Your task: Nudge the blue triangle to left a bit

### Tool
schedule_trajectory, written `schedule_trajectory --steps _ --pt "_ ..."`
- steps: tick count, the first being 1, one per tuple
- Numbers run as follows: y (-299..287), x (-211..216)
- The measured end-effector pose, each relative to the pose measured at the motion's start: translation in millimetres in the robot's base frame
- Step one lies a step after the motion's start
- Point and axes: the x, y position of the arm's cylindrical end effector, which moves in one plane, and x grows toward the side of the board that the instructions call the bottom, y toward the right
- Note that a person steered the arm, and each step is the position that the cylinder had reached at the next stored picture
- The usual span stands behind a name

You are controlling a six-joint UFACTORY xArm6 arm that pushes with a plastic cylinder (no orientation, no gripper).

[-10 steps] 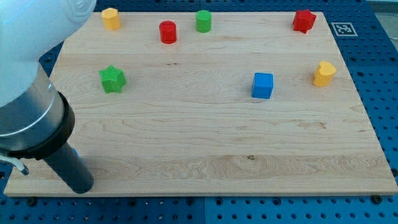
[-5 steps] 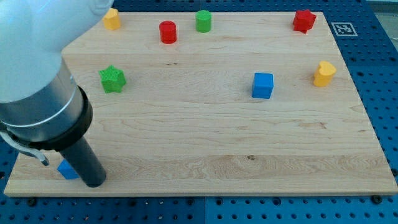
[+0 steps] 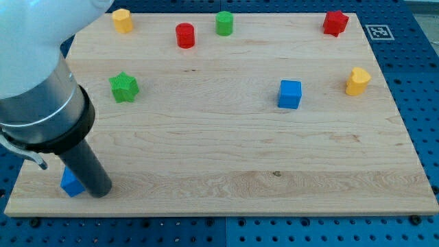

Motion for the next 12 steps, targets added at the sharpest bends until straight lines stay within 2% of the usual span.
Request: schedule_trajectory --steps 9,10,12 --pt "-18 -1" --pt "12 -1" --pt "121 -3"
